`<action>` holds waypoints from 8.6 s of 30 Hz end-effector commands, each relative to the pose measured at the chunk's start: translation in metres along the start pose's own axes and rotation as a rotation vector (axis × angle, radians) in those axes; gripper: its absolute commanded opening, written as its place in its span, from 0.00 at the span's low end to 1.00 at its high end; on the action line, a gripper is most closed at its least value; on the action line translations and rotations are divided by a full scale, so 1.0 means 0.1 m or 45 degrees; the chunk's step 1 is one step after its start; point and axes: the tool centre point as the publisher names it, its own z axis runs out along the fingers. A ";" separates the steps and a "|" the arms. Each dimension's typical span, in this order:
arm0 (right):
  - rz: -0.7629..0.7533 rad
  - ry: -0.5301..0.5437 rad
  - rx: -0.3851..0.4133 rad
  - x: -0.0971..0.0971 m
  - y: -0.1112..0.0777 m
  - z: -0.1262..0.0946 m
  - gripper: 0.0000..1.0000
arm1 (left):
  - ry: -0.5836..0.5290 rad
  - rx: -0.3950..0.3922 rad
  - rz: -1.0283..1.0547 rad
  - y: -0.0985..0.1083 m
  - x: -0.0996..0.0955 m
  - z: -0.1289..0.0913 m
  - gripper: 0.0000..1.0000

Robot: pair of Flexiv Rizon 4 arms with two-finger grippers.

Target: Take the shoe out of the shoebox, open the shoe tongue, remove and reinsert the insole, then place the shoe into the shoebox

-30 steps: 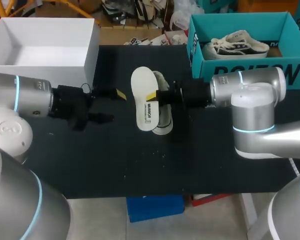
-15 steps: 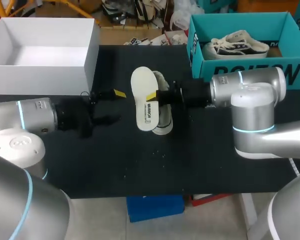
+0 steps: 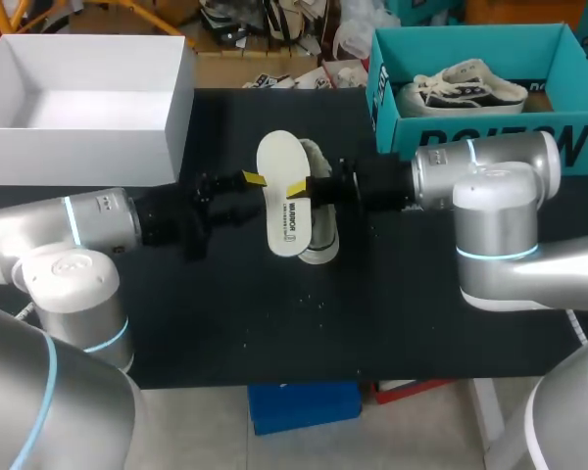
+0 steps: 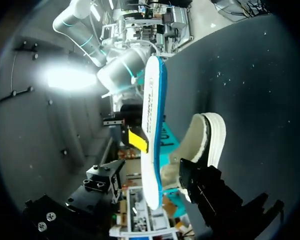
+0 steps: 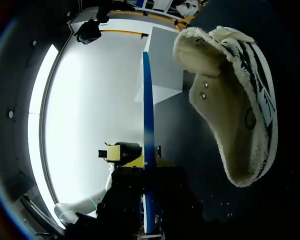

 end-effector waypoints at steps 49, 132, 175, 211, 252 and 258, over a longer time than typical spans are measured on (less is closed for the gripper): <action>0.126 -0.362 -0.169 -0.32 -0.23 -0.57 1.00 | 0.389 0.099 -0.018 -0.54 0.16 -0.39 0.00; -1.185 -1.364 -0.111 -0.17 -0.67 -1.71 1.00 | 0.431 0.446 -0.117 -1.20 0.38 -0.44 0.00; -1.305 -1.349 -0.110 -0.17 -0.73 -1.82 1.00 | 0.695 0.679 -0.135 -0.71 0.40 0.33 0.00; -1.305 -1.349 -0.110 -0.17 -0.73 -1.82 1.00 | 0.827 0.453 -0.185 -0.13 0.79 1.02 0.00; -1.305 -1.349 -0.110 -0.17 -0.73 -1.82 1.00 | 0.903 0.376 -0.030 -0.33 0.59 0.70 0.54; -1.305 -1.349 -0.110 -0.17 -0.73 -1.82 1.00 | 0.911 0.469 -0.023 -0.46 0.60 0.73 0.38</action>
